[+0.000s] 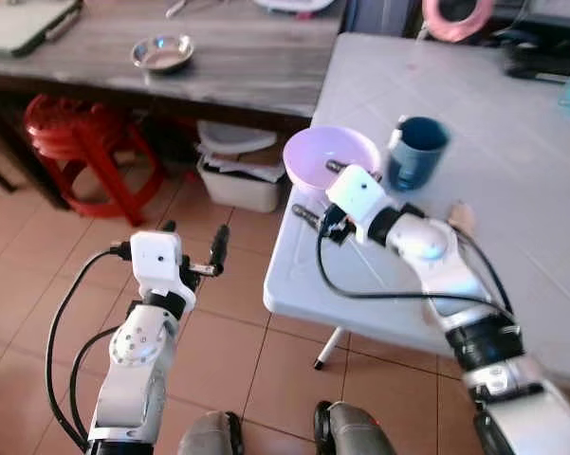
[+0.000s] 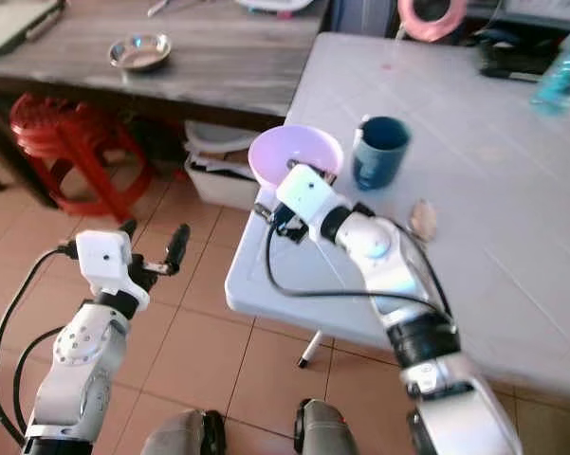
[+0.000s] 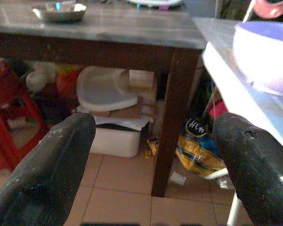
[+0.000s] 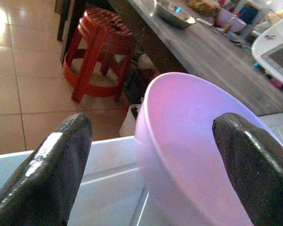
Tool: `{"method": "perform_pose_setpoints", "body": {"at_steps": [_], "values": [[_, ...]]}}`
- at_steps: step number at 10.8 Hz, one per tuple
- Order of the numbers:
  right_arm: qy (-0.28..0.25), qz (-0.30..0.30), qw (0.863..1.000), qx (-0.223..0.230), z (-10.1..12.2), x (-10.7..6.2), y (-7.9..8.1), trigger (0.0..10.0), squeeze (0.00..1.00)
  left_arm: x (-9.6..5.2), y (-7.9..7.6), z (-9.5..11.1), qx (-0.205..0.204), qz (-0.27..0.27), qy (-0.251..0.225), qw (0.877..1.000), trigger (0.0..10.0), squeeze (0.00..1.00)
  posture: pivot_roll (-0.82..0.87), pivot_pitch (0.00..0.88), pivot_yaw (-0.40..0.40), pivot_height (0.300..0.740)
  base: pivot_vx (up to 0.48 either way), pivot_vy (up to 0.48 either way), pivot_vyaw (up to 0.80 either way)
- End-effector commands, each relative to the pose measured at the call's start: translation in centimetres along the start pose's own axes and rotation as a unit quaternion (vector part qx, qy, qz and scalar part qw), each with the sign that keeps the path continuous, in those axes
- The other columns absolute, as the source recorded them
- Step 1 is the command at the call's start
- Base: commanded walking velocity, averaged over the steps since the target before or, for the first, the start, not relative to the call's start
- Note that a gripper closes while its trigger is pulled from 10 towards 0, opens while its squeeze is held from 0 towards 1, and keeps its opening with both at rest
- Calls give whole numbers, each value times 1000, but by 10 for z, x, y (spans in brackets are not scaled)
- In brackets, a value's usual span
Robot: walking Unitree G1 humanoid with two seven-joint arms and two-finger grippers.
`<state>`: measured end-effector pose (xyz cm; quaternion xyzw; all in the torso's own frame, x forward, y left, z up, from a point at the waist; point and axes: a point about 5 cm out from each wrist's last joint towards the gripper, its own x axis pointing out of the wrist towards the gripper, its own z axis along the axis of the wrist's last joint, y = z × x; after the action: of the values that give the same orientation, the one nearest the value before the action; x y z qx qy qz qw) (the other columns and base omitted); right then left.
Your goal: Setting the table
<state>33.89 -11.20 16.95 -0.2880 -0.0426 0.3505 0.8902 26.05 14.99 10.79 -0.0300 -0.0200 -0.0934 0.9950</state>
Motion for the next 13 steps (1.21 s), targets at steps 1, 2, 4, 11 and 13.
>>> {"method": "perform_pose_setpoints", "body": {"at_steps": [1,2,4,11,13], "values": [[-2,15,1000,-19,4,4,-1,10000,0,-2,0,2,3,-3,1,1000,10000,0,10,187,38,740,0,0,0],[6,18,1000,-22,3,6,-4,10000,0,-2,-1,2,4,-5,2,1000,10000,0,9,188,39,740,0,0,0],[39,55,998,-18,-4,9,-14,1608,0,-1,0,2,7,-14,8,1000,10000,0,2,200,44,740,0,0,0],[132,128,983,6,-11,1,-42,0,0,-2,-3,-2,4,-19,21,1000,10000,0,-8,200,36,740,0,0,0],[143,160,977,11,-14,-6,-40,0,0,-1,-4,-3,3,-23,26,999,10000,0,-17,201,36,740,0,0,0]]}}
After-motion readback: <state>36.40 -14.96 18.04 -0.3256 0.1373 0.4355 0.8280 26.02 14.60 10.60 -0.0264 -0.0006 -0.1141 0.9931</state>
